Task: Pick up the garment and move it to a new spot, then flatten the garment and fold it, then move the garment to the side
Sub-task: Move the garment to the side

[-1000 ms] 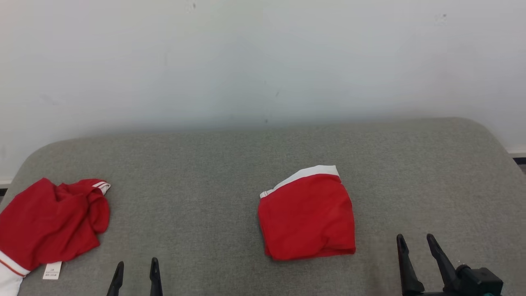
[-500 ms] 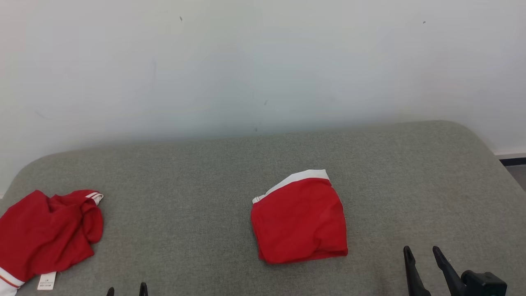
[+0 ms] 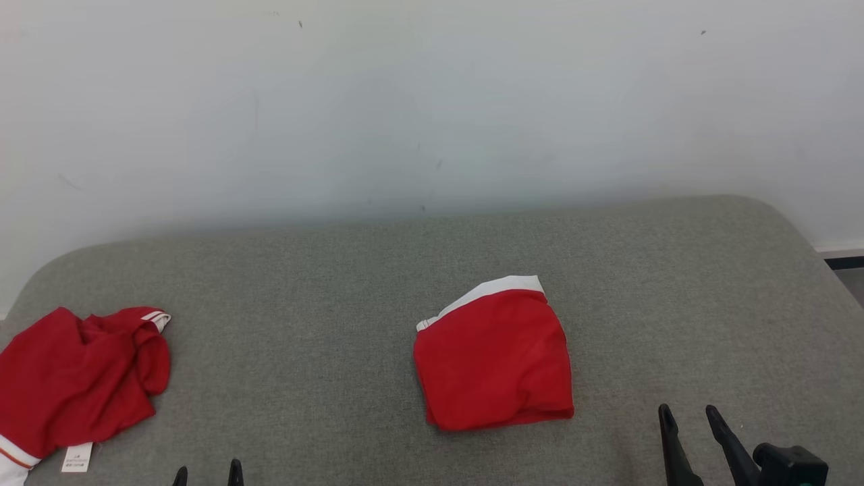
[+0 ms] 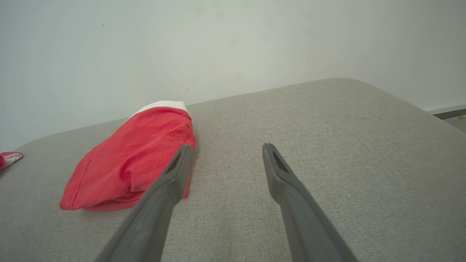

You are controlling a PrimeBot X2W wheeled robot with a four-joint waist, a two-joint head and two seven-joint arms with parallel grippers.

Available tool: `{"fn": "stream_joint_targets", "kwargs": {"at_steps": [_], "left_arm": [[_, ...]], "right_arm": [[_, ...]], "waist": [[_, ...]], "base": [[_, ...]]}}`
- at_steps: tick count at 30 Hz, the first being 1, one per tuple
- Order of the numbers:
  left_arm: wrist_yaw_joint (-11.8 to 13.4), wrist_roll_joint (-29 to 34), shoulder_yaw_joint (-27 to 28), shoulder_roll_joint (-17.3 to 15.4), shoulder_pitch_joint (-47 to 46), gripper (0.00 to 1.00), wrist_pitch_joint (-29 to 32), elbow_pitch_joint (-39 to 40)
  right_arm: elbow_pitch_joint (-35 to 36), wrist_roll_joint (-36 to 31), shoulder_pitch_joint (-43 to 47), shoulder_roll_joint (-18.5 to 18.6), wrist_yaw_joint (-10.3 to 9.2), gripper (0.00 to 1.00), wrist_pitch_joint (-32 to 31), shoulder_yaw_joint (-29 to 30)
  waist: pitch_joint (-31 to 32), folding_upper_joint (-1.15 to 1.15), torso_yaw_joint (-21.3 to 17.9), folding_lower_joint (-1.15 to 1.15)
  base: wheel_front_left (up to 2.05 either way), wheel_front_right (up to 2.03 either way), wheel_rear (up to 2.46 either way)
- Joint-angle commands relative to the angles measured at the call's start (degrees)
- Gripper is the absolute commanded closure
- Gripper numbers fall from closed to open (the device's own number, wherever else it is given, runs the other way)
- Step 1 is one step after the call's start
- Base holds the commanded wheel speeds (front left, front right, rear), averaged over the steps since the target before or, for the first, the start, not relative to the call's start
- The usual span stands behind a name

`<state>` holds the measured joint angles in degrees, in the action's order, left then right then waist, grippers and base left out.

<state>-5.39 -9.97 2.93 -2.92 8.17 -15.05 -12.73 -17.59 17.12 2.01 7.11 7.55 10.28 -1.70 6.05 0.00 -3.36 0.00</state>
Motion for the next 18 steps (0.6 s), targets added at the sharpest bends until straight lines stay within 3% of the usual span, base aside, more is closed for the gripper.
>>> {"fn": "stream_joint_targets", "kwargs": {"at_steps": [1, 18], "left_arm": [[0.0, 0.3, 0.0, 0.1, 0.2, 0.0, -0.2, 0.2], [0.1, 0.1, 0.0, 0.1, -0.2, 0.0, -0.2, 0.1]], "right_arm": [[-0.1, 0.0, -0.6, -0.2, -0.14, 0.0, 0.3, 0.1], [-1.4, 0.1, -0.9, -1.0, -0.14, 0.0, 0.7, -0.5]], "waist": [[-0.1, 0.0, -0.1, 0.0], [-0.3, 0.0, 0.0, 0.0]], "base": [[0.0, 0.0, 0.0], [0.0, 0.0, 0.0]]}}
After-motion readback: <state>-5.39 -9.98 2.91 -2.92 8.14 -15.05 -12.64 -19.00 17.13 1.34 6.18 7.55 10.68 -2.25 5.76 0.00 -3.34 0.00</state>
